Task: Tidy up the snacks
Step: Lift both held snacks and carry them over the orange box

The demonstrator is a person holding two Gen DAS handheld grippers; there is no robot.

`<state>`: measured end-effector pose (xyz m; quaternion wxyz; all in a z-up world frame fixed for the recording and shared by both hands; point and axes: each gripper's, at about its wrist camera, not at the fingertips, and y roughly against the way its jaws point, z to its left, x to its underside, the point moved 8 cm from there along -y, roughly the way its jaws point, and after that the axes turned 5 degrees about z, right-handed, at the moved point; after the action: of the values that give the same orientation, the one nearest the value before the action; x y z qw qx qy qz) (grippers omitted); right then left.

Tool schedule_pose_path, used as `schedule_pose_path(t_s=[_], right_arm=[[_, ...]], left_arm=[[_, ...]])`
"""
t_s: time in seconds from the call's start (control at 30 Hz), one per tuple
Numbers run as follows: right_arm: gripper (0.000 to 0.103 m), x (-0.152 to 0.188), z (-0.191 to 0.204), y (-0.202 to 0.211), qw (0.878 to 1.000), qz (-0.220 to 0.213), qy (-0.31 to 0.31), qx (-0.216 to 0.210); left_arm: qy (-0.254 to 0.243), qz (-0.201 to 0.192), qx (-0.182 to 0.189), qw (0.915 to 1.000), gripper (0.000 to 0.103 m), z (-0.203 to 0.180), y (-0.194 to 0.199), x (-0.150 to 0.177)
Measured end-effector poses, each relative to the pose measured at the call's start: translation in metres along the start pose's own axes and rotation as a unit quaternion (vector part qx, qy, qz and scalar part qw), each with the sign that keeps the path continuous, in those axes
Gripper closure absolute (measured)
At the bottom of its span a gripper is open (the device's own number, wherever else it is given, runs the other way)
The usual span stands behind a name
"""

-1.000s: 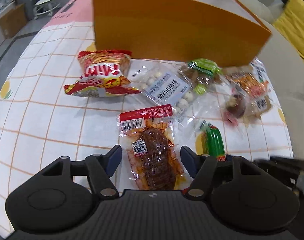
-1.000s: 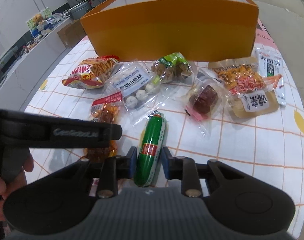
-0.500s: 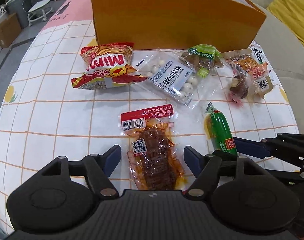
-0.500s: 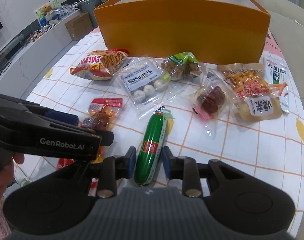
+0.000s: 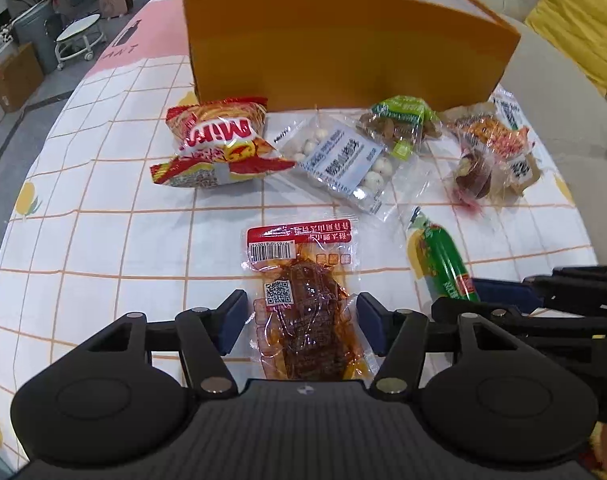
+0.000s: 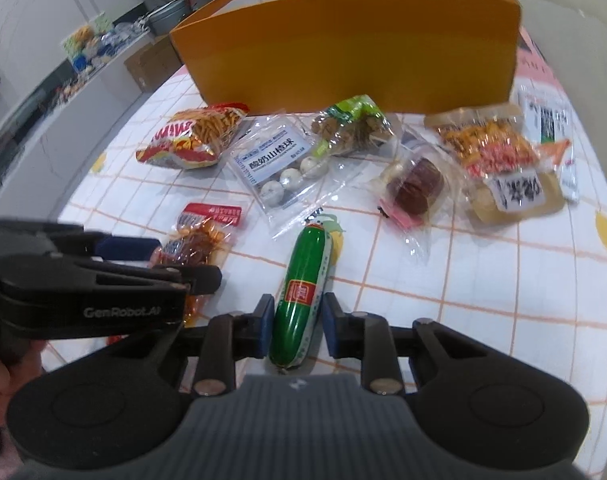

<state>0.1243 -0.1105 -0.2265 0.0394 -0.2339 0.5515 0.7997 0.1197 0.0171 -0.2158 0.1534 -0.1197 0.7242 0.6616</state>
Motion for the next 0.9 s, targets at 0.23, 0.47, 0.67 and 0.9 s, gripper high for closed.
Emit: schedule_pose_path(t_s=[0.23, 0.47, 0.67, 0.9], right_arm=[[0.081, -0.002, 0.004, 0.021, 1.0, -0.015, 0.003, 0.008], [0.081, -0.014, 0.004, 0.061, 0.998, -0.053, -0.004, 0.015], [0.081, -0.037, 0.006, 0.096, 0.997, -0.08, 0.01, 0.021], [0.081, -0.089, 0.007, 0.133, 0.993, -0.113, 0.038, 0.021]], left_arm=[[0.012, -0.022, 0.019, 0.9995, 0.035, -0.005, 0.025, -0.006], [0.023, -0.045, 0.033, 0.9982, 0.035, -0.01, 0.062, -0.02], [0.019, -0.063, 0.042, 0.997, 0.035, -0.016, 0.093, -0.046], [0.006, -0.094, 0.081, 0.9923, 0.035, -0.03, 0.125, -0.105]])
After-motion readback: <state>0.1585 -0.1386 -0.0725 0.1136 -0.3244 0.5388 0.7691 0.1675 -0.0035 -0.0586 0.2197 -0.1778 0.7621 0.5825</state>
